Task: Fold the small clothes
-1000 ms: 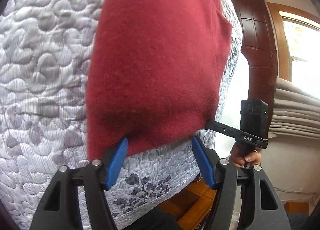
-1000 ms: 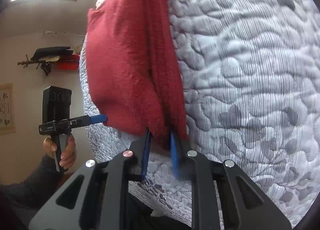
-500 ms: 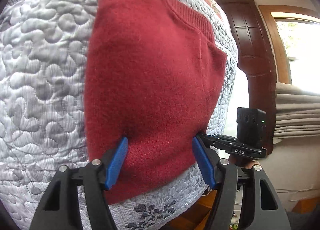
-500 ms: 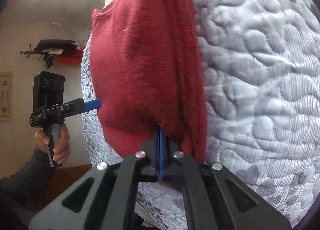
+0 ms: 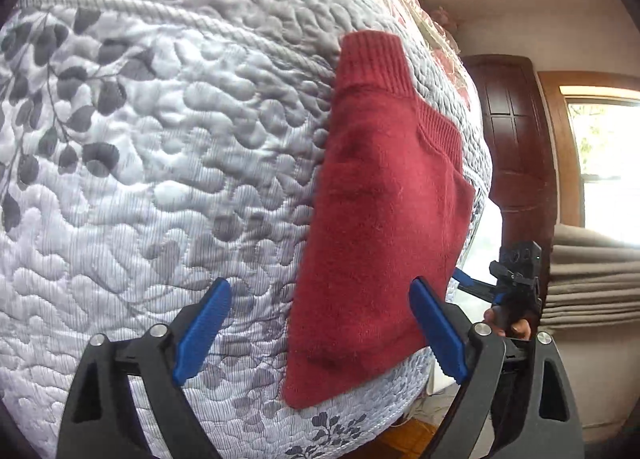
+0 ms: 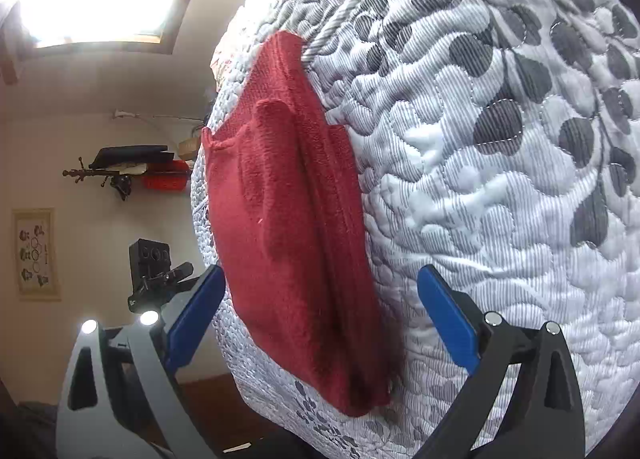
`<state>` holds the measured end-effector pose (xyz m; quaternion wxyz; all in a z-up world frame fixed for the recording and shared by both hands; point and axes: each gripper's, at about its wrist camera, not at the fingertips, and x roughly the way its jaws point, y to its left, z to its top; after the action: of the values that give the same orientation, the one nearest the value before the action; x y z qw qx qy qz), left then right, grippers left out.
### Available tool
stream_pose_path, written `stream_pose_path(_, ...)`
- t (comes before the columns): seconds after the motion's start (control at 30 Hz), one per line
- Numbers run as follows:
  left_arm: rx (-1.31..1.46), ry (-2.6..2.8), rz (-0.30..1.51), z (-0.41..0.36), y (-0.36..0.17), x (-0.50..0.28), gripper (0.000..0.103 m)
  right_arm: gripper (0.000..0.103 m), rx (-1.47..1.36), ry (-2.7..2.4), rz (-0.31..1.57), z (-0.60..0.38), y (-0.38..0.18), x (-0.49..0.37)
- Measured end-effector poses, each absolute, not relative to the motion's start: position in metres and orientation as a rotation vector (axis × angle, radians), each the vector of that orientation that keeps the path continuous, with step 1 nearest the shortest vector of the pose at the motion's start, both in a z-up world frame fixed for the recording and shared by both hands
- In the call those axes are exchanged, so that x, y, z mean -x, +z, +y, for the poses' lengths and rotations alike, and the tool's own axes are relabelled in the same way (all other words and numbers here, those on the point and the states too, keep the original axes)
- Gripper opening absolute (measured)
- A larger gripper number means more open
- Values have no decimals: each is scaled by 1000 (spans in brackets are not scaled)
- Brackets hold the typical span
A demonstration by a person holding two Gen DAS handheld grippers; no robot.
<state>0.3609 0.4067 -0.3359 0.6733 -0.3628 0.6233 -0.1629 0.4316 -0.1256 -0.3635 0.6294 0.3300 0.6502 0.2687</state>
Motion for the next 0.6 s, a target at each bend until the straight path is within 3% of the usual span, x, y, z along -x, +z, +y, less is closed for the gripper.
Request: stream_pose_path(0.6,955,-545,1494,364,-397,-390,94,100,-723,652,1588,-79,-402,-451)
